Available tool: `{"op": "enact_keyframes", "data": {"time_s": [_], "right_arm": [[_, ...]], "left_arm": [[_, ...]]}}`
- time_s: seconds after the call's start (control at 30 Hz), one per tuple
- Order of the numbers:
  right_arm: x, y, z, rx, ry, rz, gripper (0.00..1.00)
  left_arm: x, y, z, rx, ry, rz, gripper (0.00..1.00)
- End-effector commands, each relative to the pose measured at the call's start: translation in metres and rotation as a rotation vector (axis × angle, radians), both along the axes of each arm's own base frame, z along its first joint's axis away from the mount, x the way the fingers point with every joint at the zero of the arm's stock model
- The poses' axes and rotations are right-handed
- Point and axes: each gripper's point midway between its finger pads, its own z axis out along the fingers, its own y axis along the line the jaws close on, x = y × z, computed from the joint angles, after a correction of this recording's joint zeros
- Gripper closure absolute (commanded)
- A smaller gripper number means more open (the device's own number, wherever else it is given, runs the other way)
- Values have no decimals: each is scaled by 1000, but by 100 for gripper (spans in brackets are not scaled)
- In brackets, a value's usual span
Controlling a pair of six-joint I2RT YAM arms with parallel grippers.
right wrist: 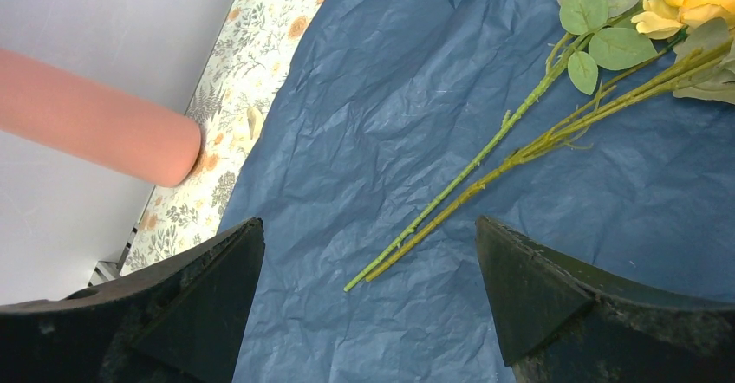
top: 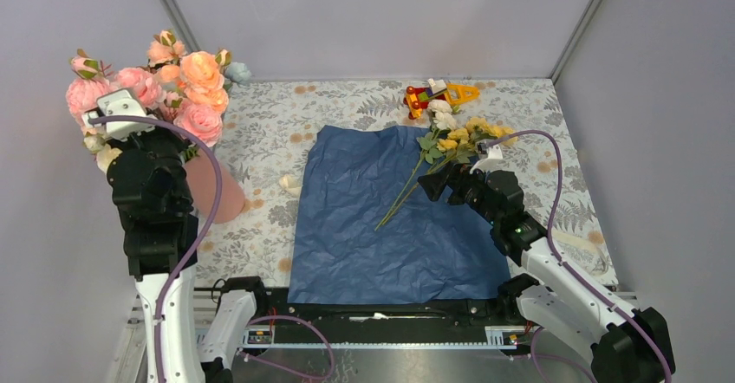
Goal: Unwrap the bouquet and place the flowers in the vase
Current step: Insert the fake flower into the vase.
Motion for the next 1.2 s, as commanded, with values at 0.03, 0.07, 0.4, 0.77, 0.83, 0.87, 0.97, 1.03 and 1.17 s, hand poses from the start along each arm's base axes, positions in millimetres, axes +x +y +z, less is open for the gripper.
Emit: {"op": "enact_keyframes", "data": {"time_s": [0.03, 0.07, 0.4, 0.77, 0.83, 0.87, 0.97, 1.03, 1.17], "right_arm": [[-1, 1, 4, 6, -20, 19, 3], [-1, 1, 5, 7, -21, 20, 3], [-3, 1, 3, 5, -20, 21, 3], [-3, 1, 4, 5, -23, 21, 3], [-3, 1, 4, 6, -24, 21, 3], [-3, 1, 3, 6, -23, 21, 3], [-3, 1, 4, 7, -23, 22, 3], [-3, 1, 3, 6, -22, 24, 3], [-4, 1, 4, 8, -25, 23, 3]], "left_arm": [[5, 14, -40, -26, 102, 74, 100], [7, 15, -46, -28, 115, 79, 100], [14, 20, -77, -35, 179, 97, 100], [5, 18, -91, -47, 205, 94, 91], [4, 15, -88, -48, 205, 76, 85], [4, 14, -87, -47, 206, 69, 82], [3, 12, -87, -51, 216, 55, 74], [3, 10, -88, -53, 222, 47, 69], [1, 5, -86, -53, 220, 16, 57]]}}
